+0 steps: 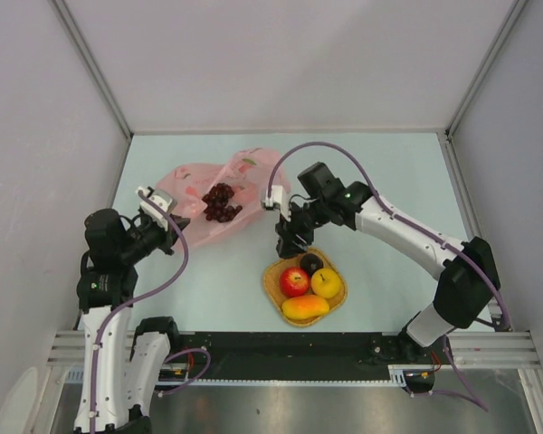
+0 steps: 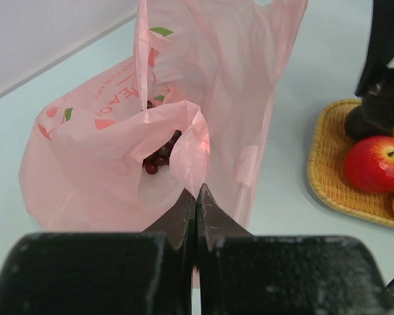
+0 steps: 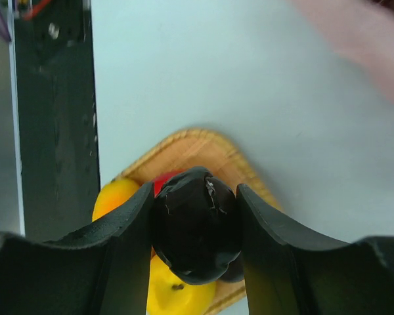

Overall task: Take the fake fruits out of the plastic bag
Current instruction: Place the fake fruit on the plate.

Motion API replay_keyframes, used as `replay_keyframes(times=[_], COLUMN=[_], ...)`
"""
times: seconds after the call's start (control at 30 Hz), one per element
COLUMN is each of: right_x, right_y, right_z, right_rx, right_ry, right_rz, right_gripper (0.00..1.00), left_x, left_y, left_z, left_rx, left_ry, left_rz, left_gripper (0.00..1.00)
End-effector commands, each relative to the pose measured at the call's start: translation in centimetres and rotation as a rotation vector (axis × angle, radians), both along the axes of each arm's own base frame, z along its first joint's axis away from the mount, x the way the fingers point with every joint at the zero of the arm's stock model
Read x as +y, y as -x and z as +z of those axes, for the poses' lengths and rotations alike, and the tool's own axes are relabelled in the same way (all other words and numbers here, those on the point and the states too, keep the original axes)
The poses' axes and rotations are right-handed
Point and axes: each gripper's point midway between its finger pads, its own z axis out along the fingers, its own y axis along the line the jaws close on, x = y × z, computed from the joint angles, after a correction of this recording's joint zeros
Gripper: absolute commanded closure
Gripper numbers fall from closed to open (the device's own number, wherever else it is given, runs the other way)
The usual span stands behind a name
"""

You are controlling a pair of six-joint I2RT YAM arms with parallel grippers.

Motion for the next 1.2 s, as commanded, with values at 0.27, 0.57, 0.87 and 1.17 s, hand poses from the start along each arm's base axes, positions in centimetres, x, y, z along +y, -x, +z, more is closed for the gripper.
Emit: replay_keyframes(times=[0.27,0.57,0.87,1.17], right_x=[0.7,2.7,2.4,2.8], right_y=[0.8,-1.2,-0.5,-0.5], right_z=[-5.0,-8.0,-11.5,-12.0], right_rx=[-0.166,-0.177,-0.157,-0.130], right_ry=[0.125,0.164,0.266,0.259], right_rz=[0.149,0.142,0.190,0.171], right_gripper=[1.00,1.00,1.00,1.00], left_x=[-0.1,-0.1,0.0,-0.1], left_y=[-0.2,0.3,0.0,-0.3], left_z=[0.4,-0.3,-0.4,-0.7], left_rx=[-0.031,-0.026,-0.026,-0.015], left_ry=[0.019,0.020,0.014,0.021], left_rz=[0.000,0.007,0.007,0.004], left_gripper=[0.98,0.97,0.96,0.96])
